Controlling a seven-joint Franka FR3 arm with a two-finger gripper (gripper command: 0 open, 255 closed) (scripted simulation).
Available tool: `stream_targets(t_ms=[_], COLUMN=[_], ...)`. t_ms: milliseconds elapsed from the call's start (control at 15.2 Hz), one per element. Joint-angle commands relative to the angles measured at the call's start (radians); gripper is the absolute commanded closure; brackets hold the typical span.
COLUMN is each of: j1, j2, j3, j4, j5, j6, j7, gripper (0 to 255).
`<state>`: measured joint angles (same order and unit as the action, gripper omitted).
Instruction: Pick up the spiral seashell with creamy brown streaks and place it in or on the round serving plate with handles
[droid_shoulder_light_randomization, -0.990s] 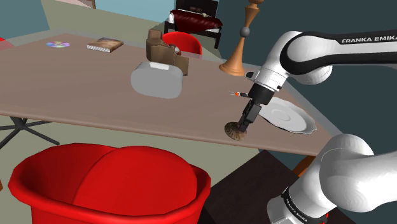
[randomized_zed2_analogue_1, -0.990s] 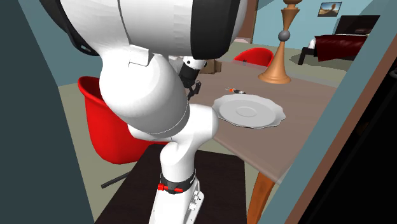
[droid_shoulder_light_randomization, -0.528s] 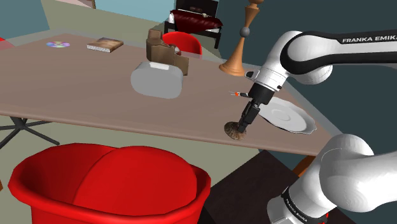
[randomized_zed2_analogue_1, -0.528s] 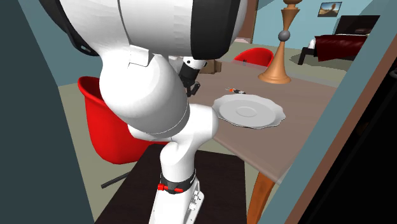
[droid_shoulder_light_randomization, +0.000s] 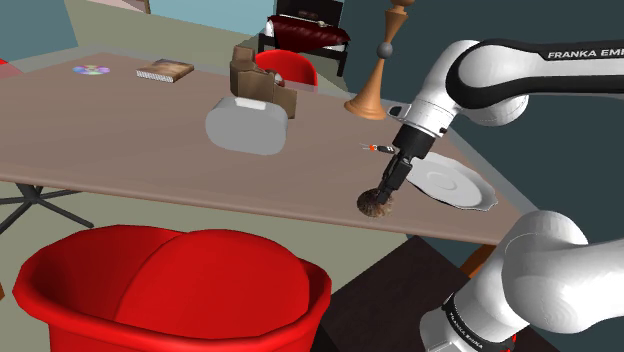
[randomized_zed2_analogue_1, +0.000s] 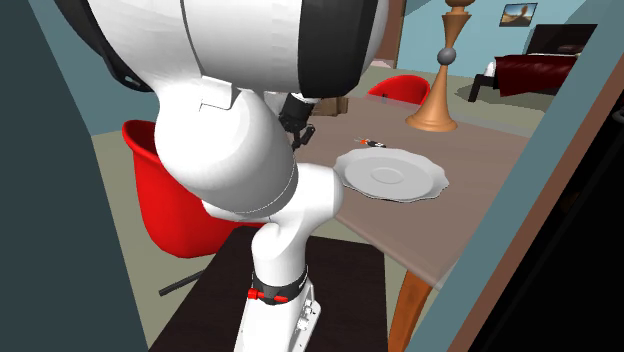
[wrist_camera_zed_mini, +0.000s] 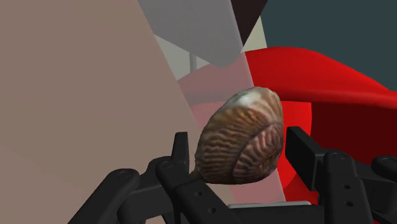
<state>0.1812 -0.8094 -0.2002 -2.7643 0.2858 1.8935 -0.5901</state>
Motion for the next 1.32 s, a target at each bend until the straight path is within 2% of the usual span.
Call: stream_targets(t_ms=[0,858,1254], j1=[0.001,0.006,-0.065], j2=[-0.006,-0.025,-0.026], j3=[0.004,0.014,-0.126], j4=[0.023,0.181,0.227], j5=[0.0,-0.005,-0.123], j6=[-0.027,-0.192,-0.282], j7=[0.013,0.075,-0.054], gripper=[255,255,255])
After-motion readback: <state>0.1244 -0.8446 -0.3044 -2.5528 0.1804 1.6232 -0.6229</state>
